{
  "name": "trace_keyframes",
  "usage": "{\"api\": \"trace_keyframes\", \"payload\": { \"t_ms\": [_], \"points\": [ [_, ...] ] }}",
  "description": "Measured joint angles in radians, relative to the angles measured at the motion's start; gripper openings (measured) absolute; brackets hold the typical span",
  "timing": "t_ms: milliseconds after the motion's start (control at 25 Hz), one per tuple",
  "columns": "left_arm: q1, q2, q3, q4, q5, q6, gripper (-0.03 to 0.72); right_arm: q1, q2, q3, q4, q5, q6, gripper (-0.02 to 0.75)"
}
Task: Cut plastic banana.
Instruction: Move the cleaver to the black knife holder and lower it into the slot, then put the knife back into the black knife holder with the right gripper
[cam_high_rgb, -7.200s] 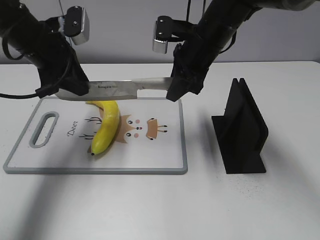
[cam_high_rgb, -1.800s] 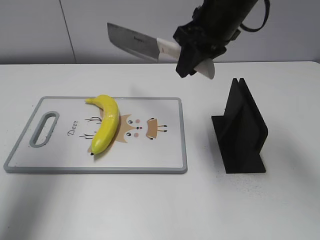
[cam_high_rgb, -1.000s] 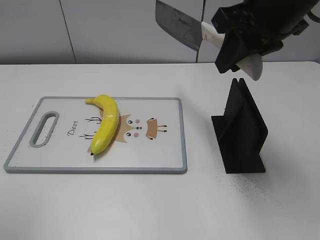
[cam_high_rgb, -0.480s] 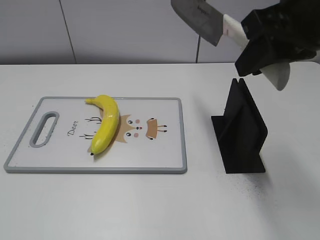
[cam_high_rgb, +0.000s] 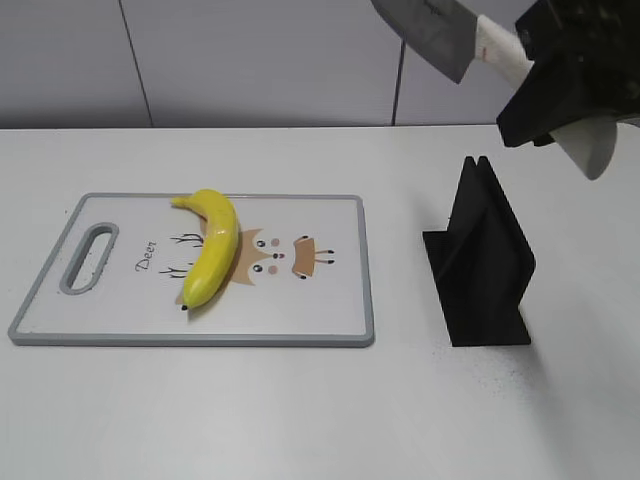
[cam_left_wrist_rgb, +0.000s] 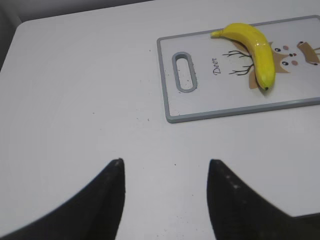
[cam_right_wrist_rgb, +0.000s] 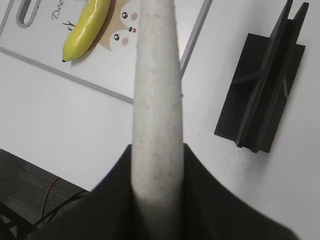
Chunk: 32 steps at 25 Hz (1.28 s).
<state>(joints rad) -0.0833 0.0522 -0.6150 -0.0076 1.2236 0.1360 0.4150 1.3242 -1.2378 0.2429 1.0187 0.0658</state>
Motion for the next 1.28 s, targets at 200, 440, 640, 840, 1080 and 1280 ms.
{"api": "trace_keyframes", "payload": {
  "t_ms": [200, 440, 640, 840, 1080, 1280],
  "points": [
    [0.000, -0.030, 0.051, -0.032, 0.004, 0.000, 0.510, 0.000, -0.042, 0.006, -0.019, 0.006, 0.059, 0.183],
    [0.000, -0.032, 0.065, -0.049, -0.044, 0.000, 0.510, 0.000, -0.093, 0.057, -0.074, 0.011, 0.177, 0.183],
    [0.000, -0.032, 0.066, -0.053, -0.072, 0.000, 0.510, 0.000, -0.129, 0.111, -0.115, 0.037, 0.272, 0.183],
    [0.000, -0.036, 0.106, -0.061, -0.164, 0.000, 0.510, 0.000, -0.166, 0.144, -0.181, 0.046, 0.344, 0.183],
    [0.000, -0.035, 0.113, -0.064, -0.180, 0.000, 0.510, 0.000, -0.153, 0.163, -0.200, 0.045, 0.357, 0.183],
    [0.000, -0.035, 0.113, -0.064, -0.183, 0.000, 0.510, 0.000, -0.091, 0.189, -0.205, 0.036, 0.358, 0.183]
  ]
}}
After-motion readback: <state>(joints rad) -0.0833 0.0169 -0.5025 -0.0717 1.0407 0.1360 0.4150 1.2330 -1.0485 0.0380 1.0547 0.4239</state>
